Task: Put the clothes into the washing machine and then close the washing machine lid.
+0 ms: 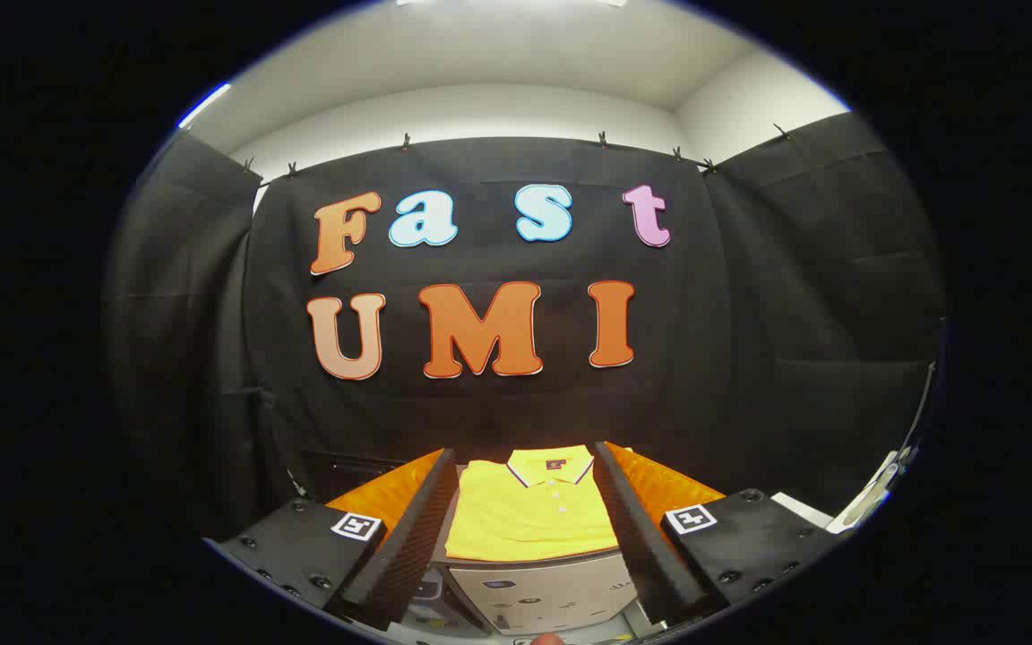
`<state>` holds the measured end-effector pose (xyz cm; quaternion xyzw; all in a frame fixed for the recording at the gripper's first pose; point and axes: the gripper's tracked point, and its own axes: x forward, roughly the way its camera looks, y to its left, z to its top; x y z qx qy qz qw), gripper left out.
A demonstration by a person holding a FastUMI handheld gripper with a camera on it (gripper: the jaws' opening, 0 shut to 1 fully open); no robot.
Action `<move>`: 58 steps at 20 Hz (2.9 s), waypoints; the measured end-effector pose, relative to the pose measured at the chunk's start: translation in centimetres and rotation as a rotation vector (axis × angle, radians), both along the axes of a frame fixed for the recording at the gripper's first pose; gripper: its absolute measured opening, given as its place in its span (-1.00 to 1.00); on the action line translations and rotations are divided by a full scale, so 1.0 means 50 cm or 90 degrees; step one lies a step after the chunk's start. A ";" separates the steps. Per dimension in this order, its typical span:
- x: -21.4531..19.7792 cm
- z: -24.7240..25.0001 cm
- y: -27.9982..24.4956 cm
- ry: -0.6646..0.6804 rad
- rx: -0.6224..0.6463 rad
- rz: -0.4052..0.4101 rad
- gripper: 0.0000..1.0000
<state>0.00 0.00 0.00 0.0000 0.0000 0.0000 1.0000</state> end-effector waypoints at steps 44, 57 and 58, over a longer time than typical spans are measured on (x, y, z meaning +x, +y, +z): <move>0.305 -0.087 -0.035 0.130 -0.023 0.018 0.97; 0.553 -0.350 -0.110 0.349 -0.025 -0.009 0.98; 0.563 -0.366 -0.115 0.364 -0.024 -0.011 0.98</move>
